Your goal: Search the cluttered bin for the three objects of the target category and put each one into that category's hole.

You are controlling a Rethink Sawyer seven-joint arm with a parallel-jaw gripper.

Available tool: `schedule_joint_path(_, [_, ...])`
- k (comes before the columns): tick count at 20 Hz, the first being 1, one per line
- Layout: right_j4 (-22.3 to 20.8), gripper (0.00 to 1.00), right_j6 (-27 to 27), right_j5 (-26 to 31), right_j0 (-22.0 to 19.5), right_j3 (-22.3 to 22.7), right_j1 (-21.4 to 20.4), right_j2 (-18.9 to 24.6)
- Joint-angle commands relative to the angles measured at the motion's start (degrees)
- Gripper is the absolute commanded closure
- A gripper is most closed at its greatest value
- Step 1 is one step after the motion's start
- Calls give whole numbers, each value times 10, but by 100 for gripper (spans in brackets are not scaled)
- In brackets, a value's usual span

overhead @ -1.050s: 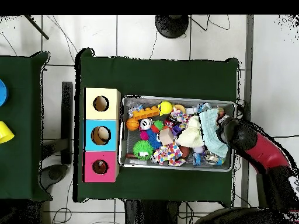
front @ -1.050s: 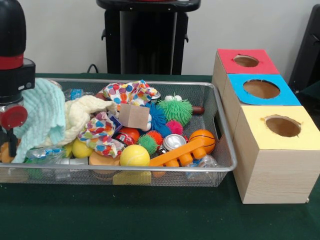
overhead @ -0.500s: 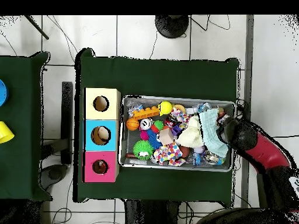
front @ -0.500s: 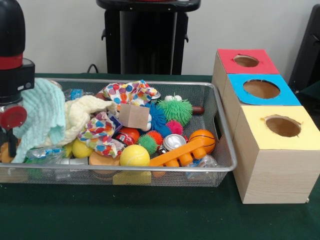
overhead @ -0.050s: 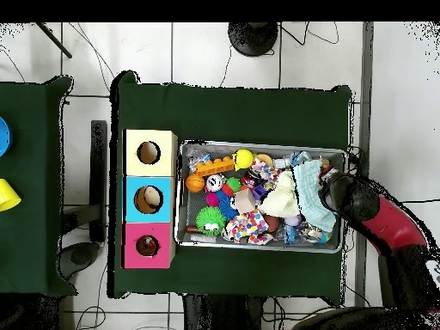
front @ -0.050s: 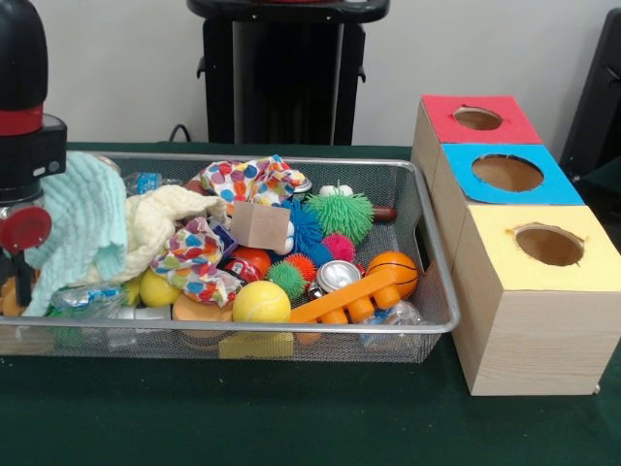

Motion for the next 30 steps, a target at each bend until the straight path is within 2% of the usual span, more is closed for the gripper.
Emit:
schedule_joint_path(1, [-37,0,-1,-13,1,14,51,53])
schedule_joint_path(4, [-38,0,1,-13,3,18,49,51])
schedule_joint_path(5, [-38,100,1,-12,4,18,49,49])
schedule_joint_path(7, [-33,100,-2,0,8,-5,57,47])
schedule_joint_path(20, [-38,100,2,-17,5,4,51,49])
schedule_joint_path(24, [-33,100,2,12,11,21,17,43])
schedule_joint_path(27, [-25,100,0,59,23,42,-34,32])
schedule_joint_path(30, [-16,100,-6,114,37,38,-69,19])
